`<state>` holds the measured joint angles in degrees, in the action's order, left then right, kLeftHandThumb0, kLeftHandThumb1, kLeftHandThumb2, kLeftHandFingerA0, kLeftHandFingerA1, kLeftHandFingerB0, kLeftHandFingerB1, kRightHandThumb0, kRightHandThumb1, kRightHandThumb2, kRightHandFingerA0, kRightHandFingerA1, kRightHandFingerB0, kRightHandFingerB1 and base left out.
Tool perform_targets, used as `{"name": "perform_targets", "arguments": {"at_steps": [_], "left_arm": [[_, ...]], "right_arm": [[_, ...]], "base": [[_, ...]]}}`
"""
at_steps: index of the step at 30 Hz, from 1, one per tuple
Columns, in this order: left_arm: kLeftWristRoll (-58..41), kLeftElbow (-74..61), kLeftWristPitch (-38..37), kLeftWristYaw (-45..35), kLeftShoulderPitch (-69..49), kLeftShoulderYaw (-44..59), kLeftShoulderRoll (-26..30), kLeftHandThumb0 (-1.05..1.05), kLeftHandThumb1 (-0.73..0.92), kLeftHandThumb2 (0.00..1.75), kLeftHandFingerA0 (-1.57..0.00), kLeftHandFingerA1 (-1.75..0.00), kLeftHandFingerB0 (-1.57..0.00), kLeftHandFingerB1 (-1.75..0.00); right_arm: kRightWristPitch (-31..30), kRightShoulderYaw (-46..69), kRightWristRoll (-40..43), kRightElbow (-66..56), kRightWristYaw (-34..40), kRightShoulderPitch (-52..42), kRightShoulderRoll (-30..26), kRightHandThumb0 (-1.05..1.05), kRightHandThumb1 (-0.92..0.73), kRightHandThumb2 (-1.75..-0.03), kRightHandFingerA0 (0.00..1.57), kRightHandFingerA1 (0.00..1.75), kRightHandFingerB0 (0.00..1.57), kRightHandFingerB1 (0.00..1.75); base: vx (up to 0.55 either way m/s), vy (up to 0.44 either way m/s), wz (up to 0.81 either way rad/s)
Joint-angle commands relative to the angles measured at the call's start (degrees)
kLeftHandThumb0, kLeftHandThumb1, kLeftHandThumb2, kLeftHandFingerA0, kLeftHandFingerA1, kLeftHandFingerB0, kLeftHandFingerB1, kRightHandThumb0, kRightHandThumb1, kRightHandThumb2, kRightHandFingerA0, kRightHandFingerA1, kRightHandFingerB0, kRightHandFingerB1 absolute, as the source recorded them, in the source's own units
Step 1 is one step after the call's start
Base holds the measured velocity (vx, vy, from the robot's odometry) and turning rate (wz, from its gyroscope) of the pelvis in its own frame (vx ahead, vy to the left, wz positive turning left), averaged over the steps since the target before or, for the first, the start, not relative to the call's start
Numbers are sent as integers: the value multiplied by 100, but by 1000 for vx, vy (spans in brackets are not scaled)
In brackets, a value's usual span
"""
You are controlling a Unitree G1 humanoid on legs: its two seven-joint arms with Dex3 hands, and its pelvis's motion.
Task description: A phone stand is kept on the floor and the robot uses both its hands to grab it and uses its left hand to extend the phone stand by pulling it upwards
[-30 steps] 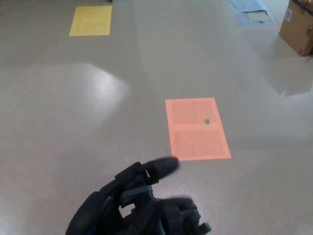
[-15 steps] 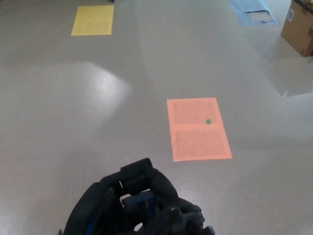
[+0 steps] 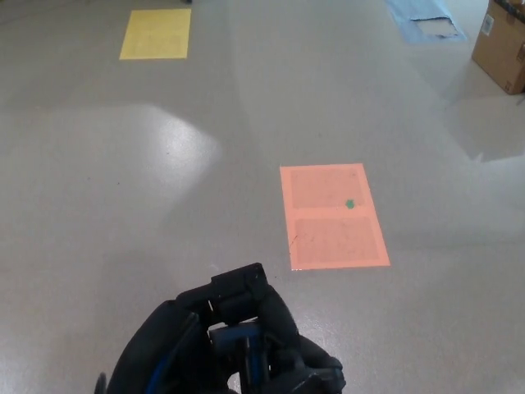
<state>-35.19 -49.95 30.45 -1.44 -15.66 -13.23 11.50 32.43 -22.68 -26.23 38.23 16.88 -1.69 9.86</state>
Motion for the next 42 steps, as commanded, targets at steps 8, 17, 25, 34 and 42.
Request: {"name": "perform_targets", "arguments": {"at_steps": [8,17,25,34,42], "left_arm": [[-899,-984,196,319,1570,282,-182,-18,65,58,-87,-175,-57,-175],[-2395,-614,473,1377,4275,1347,-119,-14,65,59,-80,-175,-59,-175],[-3260,52,452,2045,6215,1766,-7,-14,58,69,-93,-175,-65,-175],[-4042,1454,515,2577,8245,2379,269,-17,53,70,-95,-175,-68,-175],[-4379,2470,790,2643,9256,2640,435,-16,53,74,-96,-175,-63,-175]], "right_arm": [[-366,549,328,231,1072,211,844,-28,-92,-68,114,175,105,175],[-737,641,325,295,1360,225,1002,-30,-90,-67,112,175,98,175],[-544,572,248,385,1398,230,884,-30,-90,-68,108,175,92,175],[-574,583,229,484,1439,255,888,-29,-83,-81,123,175,104,175],[-655,602,300,438,1420,248,947,-29,-82,-81,124,175,106,175]], "base": [[0,0,0],[0,0,0],[0,0,0],[0,0,0],[0,0,0]]}}
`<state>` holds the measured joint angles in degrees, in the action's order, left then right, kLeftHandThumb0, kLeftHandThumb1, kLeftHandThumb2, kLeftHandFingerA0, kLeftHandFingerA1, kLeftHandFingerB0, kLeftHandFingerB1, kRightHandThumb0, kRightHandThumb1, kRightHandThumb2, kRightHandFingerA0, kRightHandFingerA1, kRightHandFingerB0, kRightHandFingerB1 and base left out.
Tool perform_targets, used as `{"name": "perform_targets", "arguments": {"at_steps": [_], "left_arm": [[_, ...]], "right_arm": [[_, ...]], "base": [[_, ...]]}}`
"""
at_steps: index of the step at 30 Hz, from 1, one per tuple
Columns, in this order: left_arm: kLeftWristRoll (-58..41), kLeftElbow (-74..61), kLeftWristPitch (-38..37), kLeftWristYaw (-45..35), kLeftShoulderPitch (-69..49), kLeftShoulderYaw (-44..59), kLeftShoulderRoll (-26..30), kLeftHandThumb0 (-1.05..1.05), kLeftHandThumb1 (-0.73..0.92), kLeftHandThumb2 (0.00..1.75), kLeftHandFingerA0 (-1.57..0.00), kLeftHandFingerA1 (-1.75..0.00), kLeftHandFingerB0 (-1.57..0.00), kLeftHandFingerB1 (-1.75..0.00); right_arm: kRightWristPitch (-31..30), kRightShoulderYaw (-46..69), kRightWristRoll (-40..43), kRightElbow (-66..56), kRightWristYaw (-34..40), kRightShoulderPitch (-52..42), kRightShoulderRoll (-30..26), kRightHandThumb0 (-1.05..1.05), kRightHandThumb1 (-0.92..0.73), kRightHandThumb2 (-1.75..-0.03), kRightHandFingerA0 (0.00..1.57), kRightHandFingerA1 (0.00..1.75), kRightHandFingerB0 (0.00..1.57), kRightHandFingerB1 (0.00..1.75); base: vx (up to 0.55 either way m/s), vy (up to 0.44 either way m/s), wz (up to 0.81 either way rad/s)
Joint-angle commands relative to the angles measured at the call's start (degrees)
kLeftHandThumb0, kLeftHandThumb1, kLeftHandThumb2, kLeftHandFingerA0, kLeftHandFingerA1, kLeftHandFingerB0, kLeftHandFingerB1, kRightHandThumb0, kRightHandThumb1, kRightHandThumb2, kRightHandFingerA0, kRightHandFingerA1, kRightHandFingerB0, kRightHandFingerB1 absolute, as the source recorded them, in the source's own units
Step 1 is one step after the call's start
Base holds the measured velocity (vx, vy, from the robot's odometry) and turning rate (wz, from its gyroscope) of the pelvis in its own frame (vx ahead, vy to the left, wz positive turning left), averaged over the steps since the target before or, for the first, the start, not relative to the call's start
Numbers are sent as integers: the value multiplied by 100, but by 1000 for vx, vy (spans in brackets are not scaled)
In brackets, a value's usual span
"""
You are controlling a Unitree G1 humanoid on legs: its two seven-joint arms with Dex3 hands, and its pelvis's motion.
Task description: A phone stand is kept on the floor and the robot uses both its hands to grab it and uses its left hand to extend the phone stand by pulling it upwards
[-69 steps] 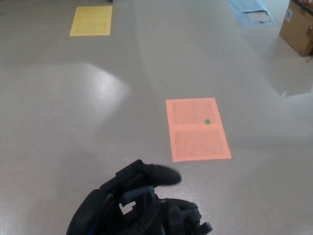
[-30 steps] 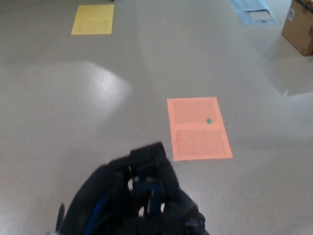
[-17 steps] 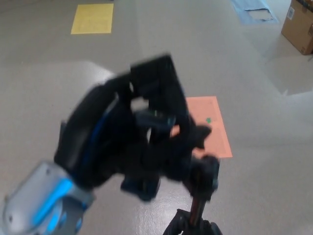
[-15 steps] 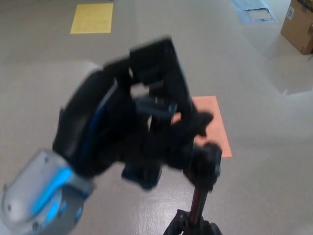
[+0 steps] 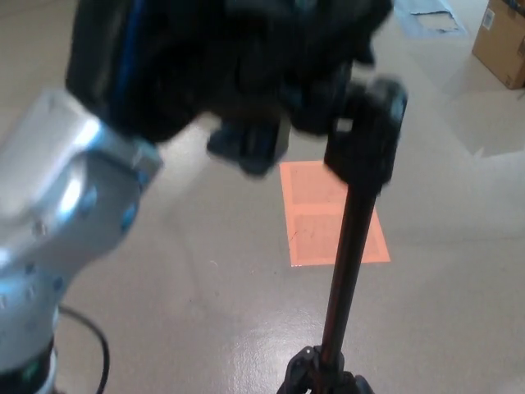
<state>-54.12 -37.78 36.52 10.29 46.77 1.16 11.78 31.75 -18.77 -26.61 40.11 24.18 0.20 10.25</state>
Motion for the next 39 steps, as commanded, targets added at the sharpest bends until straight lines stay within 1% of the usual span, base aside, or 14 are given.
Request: {"name": "perform_targets", "arguments": {"at_steps": [1,10,18,19,21,25,26,27,29,32,34,35,38,39], "left_arm": [[-2448,1348,199,1441,3144,1225,414,-15,54,73,-94,-175,-61,-175],[-2427,1619,336,1252,3556,1302,478,-14,52,74,-94,-175,-63,-175],[-2298,1524,522,1152,3466,1289,532,-14,50,78,-93,-175,-63,-175],[-2110,1285,481,1104,3150,1216,468,-13,53,73,-95,-175,-63,-175],[-1685,678,351,976,2283,1036,298,-12,53,75,-95,-175,-65,-175],[-1629,520,327,982,2084,1010,254,-12,53,75,-95,-175,-65,-175],[-1092,49,98,592,792,784,82,-14,53,69,-96,-175,-70,-175],[-967,-91,62,518,450,724,66,-17,56,66,-94,-175,-68,-175],[-744,-320,-73,329,-282,561,-19,-17,59,65,-95,-175,-68,-175],[-713,-379,-154,324,-395,518,-22,-17,59,65,-95,-175,-68,-175],[-250,-537,-406,200,-1545,111,-167,-17,55,69,-98,-175,-72,-175],[-183,-555,-503,153,-1819,22,-226,-14,55,71,-98,-175,-72,-175],[-135,-556,-653,92,-2062,-70,-289,-14,55,71,-98,-175,-72,-175],[347,-317,-1138,-235,-3101,-491,-372,-12,54,69,-95,-175,-69,-175]], "right_arm": [[-613,203,321,238,699,63,907,-29,-81,-81,124,175,106,175],[-796,205,340,107,656,65,899,-31,-82,-82,124,175,106,175],[-651,153,301,211,767,135,863,-30,-81,-82,125,175,107,175],[-638,166,333,231,749,148,863,-30,-82,-83,125,175,108,175],[-601,154,350,263,751,156,874,-30,-82,-83,125,175,108,175],[-588,129,344,291,794,168,876,-30,-82,-83,125,175,108,175],[-533,158,384,288,799,145,841,-56,-74,-91,122,159,105,151],[-556,146,370,252,812,112,831,-55,-73,-92,122,159,105,151],[-594,156,405,167,783,38,838,-57,-73,-90,122,159,106,151],[-601,147,399,137,772,1,833,-57,-73,-90,122,159,106,151],[-688,131,345,14,794,-90,788,-56,-75,-90,122,161,104,152],[-699,121,319,-8,808,-115,772,-31,-83,-81,123,175,104,175],[-701,109,285,-23,824,-141,757,-31,-83,-81,123,175,104,175],[-643,123,348,-18,753,-171,743,-29,-89,-67,108,175,92,175]], "base": [[0,0,0],[0,0,0],[0,0,0],[0,0,0],[0,0,0],[0,0,0],[0,0,0],[0,0,0],[0,0,0],[0,0,0],[0,0,0],[0,0,0],[0,0,0],[0,0,0]]}}
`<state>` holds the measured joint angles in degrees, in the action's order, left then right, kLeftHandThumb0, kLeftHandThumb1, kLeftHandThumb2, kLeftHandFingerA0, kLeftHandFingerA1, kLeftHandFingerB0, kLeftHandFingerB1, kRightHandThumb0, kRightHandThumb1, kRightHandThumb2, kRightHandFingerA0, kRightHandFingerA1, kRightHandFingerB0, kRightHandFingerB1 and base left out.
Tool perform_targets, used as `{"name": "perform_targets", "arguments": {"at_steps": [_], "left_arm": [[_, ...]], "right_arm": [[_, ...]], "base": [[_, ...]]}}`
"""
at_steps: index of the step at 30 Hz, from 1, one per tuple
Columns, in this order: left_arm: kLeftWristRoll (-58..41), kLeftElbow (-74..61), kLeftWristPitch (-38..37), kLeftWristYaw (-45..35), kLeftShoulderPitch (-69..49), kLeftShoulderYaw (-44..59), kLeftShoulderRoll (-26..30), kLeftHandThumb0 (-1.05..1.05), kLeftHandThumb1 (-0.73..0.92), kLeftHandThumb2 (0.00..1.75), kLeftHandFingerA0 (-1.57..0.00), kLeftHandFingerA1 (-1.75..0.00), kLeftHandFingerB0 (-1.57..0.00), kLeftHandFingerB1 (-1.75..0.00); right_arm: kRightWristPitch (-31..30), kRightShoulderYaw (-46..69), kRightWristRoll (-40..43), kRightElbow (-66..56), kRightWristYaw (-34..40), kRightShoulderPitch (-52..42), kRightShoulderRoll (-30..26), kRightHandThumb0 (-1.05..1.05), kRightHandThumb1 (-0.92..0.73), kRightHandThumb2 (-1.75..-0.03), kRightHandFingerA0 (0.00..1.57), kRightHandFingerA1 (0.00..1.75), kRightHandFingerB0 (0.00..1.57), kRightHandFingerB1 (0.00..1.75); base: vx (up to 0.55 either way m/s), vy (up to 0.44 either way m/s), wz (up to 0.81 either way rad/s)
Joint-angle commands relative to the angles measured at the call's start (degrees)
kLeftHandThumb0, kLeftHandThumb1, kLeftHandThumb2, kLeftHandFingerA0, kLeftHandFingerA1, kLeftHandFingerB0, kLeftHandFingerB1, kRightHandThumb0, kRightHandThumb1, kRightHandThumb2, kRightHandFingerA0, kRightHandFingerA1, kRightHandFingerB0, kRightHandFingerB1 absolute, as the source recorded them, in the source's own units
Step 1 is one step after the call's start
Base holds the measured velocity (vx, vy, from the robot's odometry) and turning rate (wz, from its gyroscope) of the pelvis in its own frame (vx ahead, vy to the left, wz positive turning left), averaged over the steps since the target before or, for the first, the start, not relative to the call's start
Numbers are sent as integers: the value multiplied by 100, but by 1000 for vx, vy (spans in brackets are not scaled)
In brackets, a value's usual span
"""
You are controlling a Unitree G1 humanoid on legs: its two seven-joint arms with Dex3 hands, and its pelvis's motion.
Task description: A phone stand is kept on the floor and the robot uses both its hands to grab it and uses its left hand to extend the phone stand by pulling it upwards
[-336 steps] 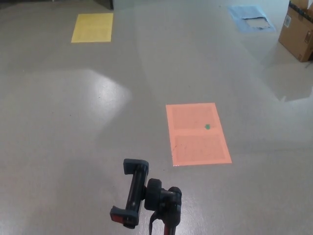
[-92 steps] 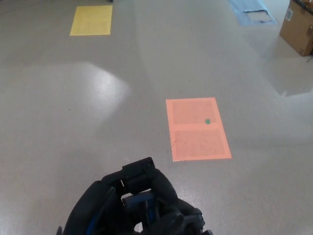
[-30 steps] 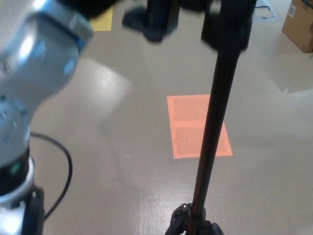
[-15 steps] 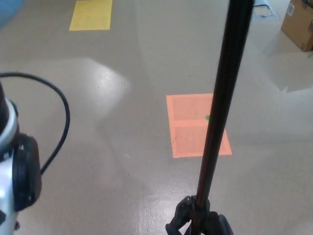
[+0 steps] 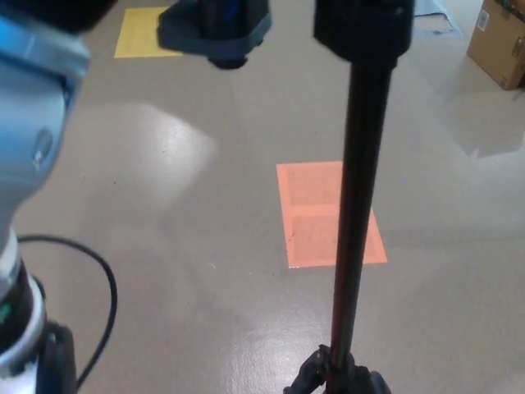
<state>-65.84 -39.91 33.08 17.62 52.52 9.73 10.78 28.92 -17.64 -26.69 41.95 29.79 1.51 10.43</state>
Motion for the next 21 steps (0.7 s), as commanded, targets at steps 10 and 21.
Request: {"name": "perform_targets", "arguments": {"at_steps": [10,21], "left_arm": [[2424,1113,-2013,-1661,-4862,-1954,-172,-19,56,59,-91,-175,-66,-175],[3269,2137,-2863,-1681,-5026,-2287,104,-15,56,65,-93,-175,-70,-175]], "right_arm": [[-329,-36,318,-194,247,-326,696,-30,-89,-67,106,175,89,175],[-313,-17,311,-153,345,-312,738,-29,-83,-79,120,175,102,175]], "base": [[0,0,0],[0,0,0]]}}
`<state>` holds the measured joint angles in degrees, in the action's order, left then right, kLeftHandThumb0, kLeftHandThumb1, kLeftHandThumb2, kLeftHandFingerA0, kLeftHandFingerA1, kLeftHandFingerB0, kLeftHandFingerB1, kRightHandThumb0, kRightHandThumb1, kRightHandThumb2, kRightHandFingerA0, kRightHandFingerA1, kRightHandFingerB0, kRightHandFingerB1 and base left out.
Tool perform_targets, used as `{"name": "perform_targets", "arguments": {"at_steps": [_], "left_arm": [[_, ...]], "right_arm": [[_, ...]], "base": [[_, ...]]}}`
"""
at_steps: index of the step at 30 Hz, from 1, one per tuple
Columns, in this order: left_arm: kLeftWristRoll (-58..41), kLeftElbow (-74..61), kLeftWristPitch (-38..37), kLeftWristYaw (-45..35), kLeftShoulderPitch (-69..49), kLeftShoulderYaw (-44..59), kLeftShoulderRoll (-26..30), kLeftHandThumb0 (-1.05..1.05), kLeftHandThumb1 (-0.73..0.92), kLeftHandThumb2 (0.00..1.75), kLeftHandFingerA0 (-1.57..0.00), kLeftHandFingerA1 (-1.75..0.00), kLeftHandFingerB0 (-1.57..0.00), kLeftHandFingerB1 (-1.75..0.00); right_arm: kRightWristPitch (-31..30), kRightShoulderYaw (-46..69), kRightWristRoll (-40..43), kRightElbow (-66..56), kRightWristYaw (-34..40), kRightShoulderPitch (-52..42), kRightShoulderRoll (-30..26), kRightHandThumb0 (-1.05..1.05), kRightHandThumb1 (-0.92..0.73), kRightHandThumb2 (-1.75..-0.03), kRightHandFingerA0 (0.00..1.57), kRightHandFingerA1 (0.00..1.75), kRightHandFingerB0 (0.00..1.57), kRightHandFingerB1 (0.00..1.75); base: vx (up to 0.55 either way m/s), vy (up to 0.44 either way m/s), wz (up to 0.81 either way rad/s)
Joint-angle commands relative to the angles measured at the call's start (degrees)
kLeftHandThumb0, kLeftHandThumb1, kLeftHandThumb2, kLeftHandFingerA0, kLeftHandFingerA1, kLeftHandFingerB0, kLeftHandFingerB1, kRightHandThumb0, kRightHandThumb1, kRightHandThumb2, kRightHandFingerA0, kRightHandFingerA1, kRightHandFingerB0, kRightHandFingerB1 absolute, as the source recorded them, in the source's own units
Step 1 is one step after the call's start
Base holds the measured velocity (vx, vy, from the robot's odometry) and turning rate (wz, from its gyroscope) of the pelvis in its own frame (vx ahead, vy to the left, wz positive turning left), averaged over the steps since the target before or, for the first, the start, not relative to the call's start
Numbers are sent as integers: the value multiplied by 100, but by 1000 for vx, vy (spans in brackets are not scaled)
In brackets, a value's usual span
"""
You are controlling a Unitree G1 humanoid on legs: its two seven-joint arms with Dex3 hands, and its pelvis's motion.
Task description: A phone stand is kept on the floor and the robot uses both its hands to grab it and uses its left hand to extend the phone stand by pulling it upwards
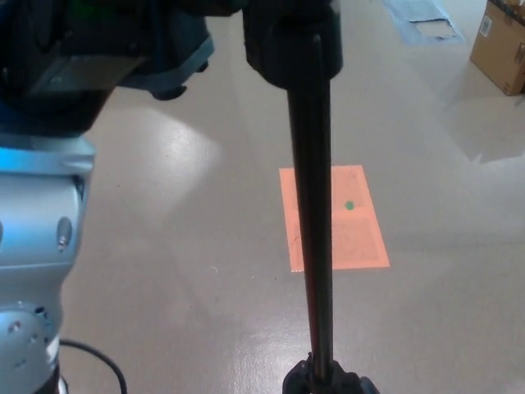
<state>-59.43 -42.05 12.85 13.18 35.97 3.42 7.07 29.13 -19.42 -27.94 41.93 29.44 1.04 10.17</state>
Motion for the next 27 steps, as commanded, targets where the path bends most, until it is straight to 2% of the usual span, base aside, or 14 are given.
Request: {"name": "perform_targets", "arguments": {"at_steps": [1,10,11,19,20,26,27], "left_arm": [[2636,2387,-878,-1231,-3373,-1676,477,-16,55,64,-93,-175,-71,-175],[2679,2314,-1117,-1247,-3274,-1908,592,-15,56,64,-93,-175,-71,-175],[2674,2241,-1071,-1200,-3259,-1938,620,-25,41,83,-123,-143,-105,-135],[2820,2129,-1095,-992,-3262,-2123,762,-25,42,82,-124,-145,-106,-136],[2857,2146,-1119,-984,-3264,-2171,774,-16,53,65,-95,-175,-73,-175],[2969,2105,-1226,-918,-3255,-2369,824,-16,55,64,-93,-175,-70,-175],[3004,1891,-1151,-841,-3153,-2457,853,-18,55,63,-93,-175,-70,-175]], "right_arm": [[-321,161,428,-146,388,-264,761,-27,-83,-79,120,175,101,175],[-382,203,434,-148,317,-242,748,-29,-84,-79,119,175,99,175],[-380,213,474,-169,263,-257,750,-30,-90,-67,107,175,90,175],[-342,251,575,-196,150,-302,755,-30,-90,-67,105,175,89,175],[-338,251,550,-173,174,-283,741,-29,-85,-80,119,175,99,175],[-407,264,556,-165,163,-278,759,-30,-84,-79,119,175,99,175],[-437,252,536,-156,167,-270,769,-30,-89,-67,107,175,91,175]], "base": [[0,0,0],[0,0,0],[0,0,0],[0,0,0],[0,0,0],[0,0,0],[0,0,0]]}}
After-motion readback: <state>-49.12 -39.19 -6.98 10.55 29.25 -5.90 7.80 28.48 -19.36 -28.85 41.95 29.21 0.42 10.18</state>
